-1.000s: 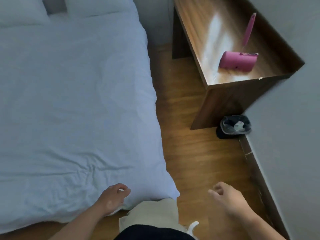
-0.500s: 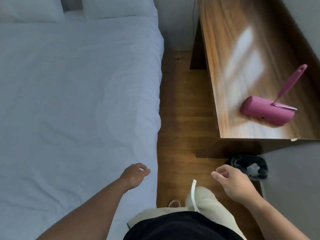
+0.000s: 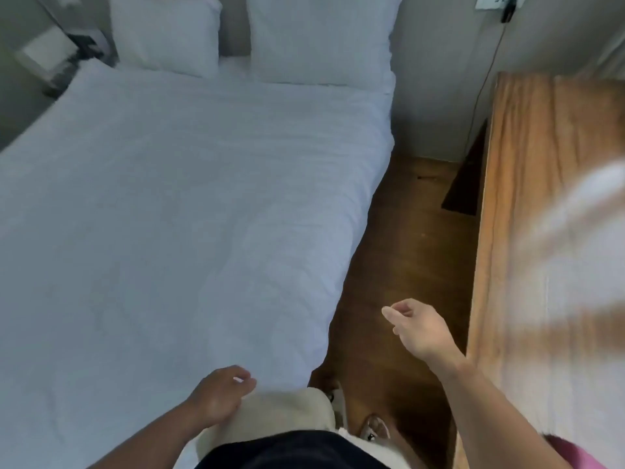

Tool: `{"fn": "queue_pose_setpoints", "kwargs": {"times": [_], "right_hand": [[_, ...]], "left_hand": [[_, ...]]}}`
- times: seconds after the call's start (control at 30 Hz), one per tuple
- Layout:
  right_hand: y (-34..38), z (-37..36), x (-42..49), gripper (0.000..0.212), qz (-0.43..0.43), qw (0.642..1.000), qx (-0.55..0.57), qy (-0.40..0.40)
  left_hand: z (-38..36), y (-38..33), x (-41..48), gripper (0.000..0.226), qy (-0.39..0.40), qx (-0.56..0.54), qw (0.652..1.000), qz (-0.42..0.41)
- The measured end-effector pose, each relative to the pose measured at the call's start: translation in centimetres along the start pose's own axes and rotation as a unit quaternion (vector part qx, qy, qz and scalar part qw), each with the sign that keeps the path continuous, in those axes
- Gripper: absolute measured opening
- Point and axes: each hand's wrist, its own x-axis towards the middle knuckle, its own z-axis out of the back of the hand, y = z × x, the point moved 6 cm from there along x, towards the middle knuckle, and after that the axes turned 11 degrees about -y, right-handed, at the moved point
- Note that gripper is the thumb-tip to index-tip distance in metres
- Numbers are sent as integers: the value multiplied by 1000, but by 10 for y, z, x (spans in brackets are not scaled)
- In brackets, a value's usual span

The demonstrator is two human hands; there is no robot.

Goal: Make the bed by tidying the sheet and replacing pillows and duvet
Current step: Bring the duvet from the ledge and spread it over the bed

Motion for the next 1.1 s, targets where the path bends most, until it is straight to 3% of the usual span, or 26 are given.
{"fn": "queue_pose_setpoints", "kwargs": {"times": [0.1,0.2,0.3,0.43,0.57,0.8,0.93,1.03,1.1], "right_hand": [[33,10,84,33,-3,998,38,-45],[34,14,133,32,-54,995,54,-58],[31,16,152,33,-91,993,40,-61],[36,30,170,30,-134,990,5,-29],[60,55,220,29,-167,985,-33,-19],[156,91,415,20,-111,993,-40,26],[221,87,574,22,-85,985,-105,104],[285,73,704,30,-21,973,-178,144],[336,55,776,41,66,970,-193,132]], "left_hand": [[33,4,46,37,-16,-11,998,53],[68,-39,104,25,-19,30,998,48],[91,-127,160,34,10,21,1000,0],[117,-269,206,21,35,-37,996,-72],[132,-386,239,23,65,-85,984,-142],[133,-476,348,28,108,-40,989,-89],[160,-519,439,46,52,-37,998,-18],[187,-555,513,41,33,86,996,-19],[214,-590,561,55,-1,191,978,-84]]}}
